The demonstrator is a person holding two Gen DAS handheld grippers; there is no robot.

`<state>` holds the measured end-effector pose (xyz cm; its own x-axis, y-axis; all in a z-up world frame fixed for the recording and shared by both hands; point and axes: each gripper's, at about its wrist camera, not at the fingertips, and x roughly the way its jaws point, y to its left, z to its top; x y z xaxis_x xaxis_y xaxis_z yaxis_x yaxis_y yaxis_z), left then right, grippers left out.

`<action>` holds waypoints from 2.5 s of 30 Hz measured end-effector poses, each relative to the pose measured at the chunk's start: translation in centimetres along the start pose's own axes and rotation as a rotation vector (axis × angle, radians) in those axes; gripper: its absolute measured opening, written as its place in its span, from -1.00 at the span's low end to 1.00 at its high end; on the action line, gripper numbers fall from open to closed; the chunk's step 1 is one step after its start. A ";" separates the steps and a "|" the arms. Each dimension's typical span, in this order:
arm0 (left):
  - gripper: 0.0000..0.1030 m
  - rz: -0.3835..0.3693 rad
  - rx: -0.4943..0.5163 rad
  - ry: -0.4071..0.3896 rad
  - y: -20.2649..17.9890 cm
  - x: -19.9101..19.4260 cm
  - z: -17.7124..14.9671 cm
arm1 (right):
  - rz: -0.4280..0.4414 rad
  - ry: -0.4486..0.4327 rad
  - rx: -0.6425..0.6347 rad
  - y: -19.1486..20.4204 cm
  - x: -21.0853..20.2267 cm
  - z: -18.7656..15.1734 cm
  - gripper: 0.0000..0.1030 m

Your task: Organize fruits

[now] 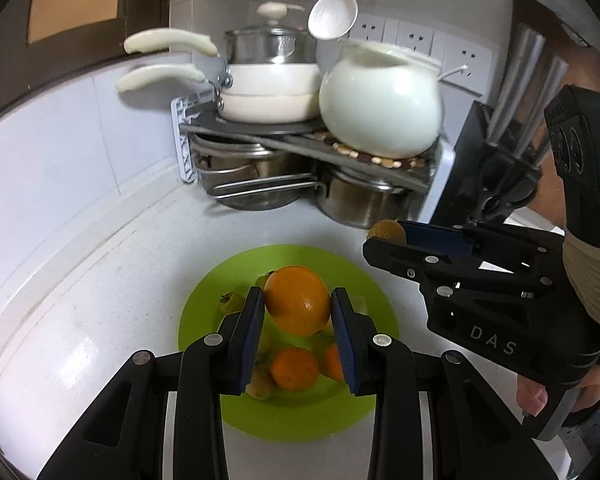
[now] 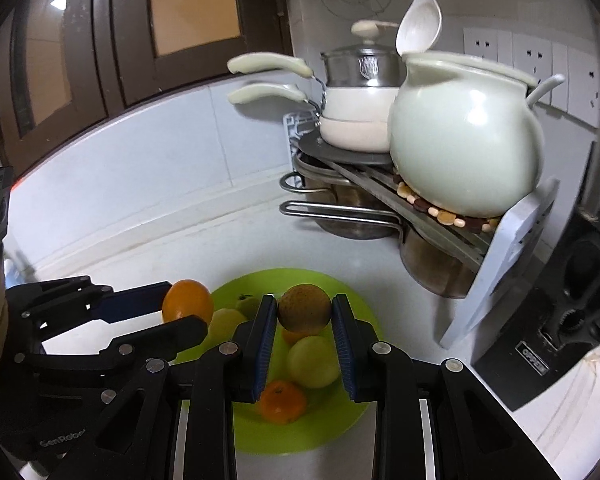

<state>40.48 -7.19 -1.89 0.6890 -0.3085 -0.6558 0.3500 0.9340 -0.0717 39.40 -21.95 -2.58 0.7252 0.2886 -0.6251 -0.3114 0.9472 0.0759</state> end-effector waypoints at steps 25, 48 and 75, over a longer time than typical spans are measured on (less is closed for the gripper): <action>-0.31 0.011 -0.011 0.100 1.3 6.6 -0.3 | 0.004 0.129 0.023 -1.5 7.6 -0.8 -0.42; -0.16 0.114 -0.056 -0.006 1.9 -0.1 -1.5 | -0.027 0.065 0.016 0.4 2.1 -1.4 -0.39; 0.88 0.203 -0.026 -0.168 -1.0 -14.8 -9.9 | -0.182 -0.073 0.099 6.4 -12.7 -9.6 0.35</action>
<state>23.67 -1.78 0.47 0.8398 -0.1374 -0.5253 0.1784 0.9836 0.0278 22.32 -20.85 -1.60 0.8075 0.1170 -0.5781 -0.1115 0.9927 0.0452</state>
